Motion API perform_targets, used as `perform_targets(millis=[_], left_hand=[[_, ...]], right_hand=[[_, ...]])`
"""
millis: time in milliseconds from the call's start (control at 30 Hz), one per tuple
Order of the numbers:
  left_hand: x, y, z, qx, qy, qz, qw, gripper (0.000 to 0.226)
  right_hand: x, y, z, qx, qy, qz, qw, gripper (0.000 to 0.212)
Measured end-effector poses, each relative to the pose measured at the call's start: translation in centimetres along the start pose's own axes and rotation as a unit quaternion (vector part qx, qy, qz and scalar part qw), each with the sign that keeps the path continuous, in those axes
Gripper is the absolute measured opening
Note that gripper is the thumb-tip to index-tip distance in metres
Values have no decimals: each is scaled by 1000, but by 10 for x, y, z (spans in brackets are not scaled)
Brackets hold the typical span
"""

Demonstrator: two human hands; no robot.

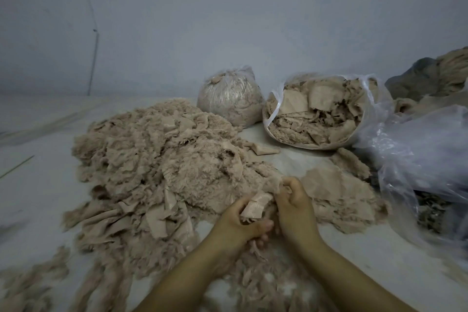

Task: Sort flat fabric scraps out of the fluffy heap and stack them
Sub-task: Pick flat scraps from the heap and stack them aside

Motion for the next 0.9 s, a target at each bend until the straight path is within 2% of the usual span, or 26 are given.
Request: perform_targets(millis=[100,300,367,467,533,567,633,700,767,833,900], left_hand=[[13,-1,-8,-30,13,-45,998,10],[19,-5,-18,-67,100,-51,991,19],[25,-7,-22,-87,144,-80,982,17],[46,-11,-39,-148,249,-213,933,5],[55,-9,-41,-131,298,-273,905,30],[57,-4,-37,-102,278,-274,915,47],[56,7,-27,-56,181,-233,954,56],[56,13,-18,-27,89,-196,976,43],[50,12,-16,-21,36,-145,989,25],[37,7,-17,-25,74,-65,995,14],[22,-1,-14,-17,150,19,988,19]], right_hand=[[24,13,-3,-2,-9,-59,998,14],[87,44,-22,-79,26,-184,979,26],[111,52,-22,-81,-29,-196,977,22],[140,57,-13,-49,-173,-235,955,20],[132,51,-3,-13,-206,-241,948,22],[117,48,3,14,-210,-213,954,16],[72,40,3,28,-186,-107,976,7],[28,27,-6,-12,-138,10,990,9],[-3,17,-18,-68,-74,80,992,16],[-23,14,-25,-138,12,93,986,27],[-36,17,-29,-193,95,86,973,30]])
Point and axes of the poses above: each hand's wrist, its own y-axis towards the middle knuckle, its own x-axis out of the back of the hand, z = x × y, the point moved 8 cm from there along y, towards the middle knuckle, and after that the axes turned 8 degrees about x, right-handed, at the moved point
